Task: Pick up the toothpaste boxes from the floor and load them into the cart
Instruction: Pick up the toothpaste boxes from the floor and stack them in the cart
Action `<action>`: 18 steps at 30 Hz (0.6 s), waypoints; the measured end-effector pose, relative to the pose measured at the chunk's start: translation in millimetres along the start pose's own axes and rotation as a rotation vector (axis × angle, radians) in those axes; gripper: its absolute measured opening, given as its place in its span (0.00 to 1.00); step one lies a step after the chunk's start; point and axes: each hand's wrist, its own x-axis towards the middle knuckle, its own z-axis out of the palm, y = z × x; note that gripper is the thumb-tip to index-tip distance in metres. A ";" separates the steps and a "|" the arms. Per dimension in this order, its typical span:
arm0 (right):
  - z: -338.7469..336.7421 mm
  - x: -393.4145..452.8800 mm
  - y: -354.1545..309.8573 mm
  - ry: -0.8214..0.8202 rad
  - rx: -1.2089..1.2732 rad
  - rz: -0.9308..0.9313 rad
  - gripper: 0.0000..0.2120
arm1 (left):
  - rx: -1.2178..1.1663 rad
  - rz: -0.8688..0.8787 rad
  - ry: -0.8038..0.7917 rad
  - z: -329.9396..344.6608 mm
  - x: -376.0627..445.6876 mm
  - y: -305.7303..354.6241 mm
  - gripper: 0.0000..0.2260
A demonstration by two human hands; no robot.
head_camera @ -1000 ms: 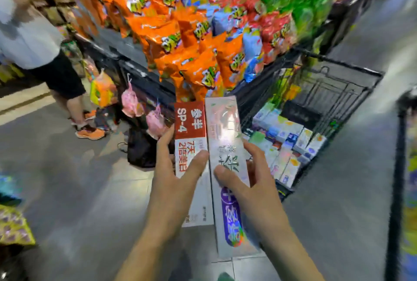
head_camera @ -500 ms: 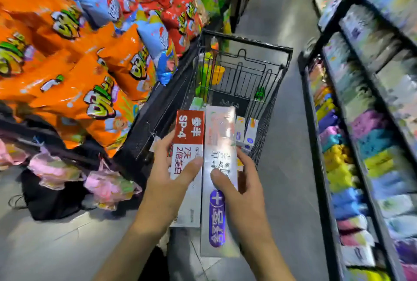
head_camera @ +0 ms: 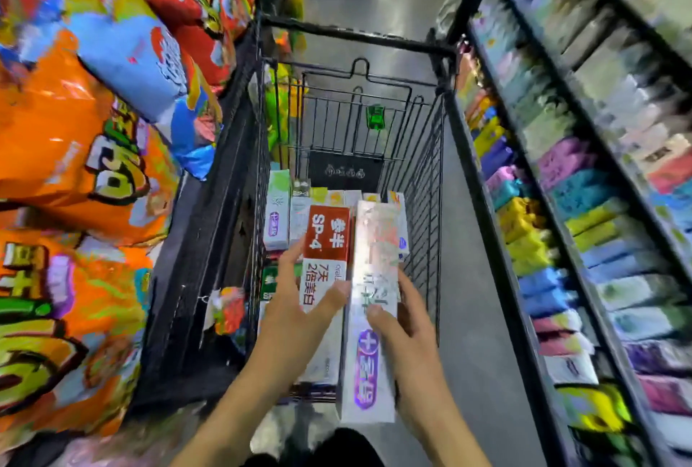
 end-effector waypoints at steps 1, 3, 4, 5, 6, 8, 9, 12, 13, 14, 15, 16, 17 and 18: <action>-1.1 14.3 2.7 0.005 0.004 0.013 0.26 | 0.004 -0.019 -0.026 0.9 14.4 -7.1 0.32; -4.0 46.0 9.0 0.028 0.004 0.032 0.27 | 0.015 -0.055 -0.074 2.3 44.3 -24.1 0.34; -6.5 63.9 13.5 0.041 0.005 0.039 0.26 | 0.027 -0.072 -0.099 3.8 59.8 -33.4 0.35; -8.9 81.5 19.0 0.053 0.013 0.051 0.26 | 0.045 -0.093 -0.126 5.1 75.2 -43.7 0.36; -11.2 100.8 25.8 0.065 0.020 0.061 0.26 | 0.066 -0.114 -0.133 7.5 91.7 -55.1 0.36; -17.6 139.3 42.2 0.097 0.027 0.064 0.25 | 0.114 -0.163 -0.084 15.4 124.3 -77.1 0.32; -21.7 158.5 52.1 0.117 0.035 0.061 0.25 | 0.141 -0.193 -0.041 21.1 139.8 -85.2 0.29; -29.4 216.5 78.2 0.147 0.034 0.074 0.27 | 0.280 -0.253 0.127 36.8 188.0 -103.3 0.19; -31.9 235.5 86.8 0.143 0.029 0.075 0.27 | 0.336 -0.249 0.164 41.0 204.5 -108.6 0.18; -33.9 253.3 94.9 0.138 0.016 0.070 0.27 | 0.402 -0.240 0.185 44.0 221.0 -115.5 0.18; -35.7 269.3 101.7 0.132 0.003 0.062 0.27 | 0.483 -0.223 0.191 46.7 237.6 -121.1 0.19; -37.2 284.2 108.4 0.125 -0.007 0.055 0.27 | 0.584 -0.207 0.185 48.9 253.4 -127.6 0.20; -39.0 298.1 114.9 0.117 -0.013 0.052 0.27 | 0.699 -0.207 0.168 50.3 268.4 -134.0 0.22; -39.7 310.1 120.7 0.111 -0.018 0.050 0.27 | 0.826 -0.227 0.148 51.1 283.4 -140.6 0.25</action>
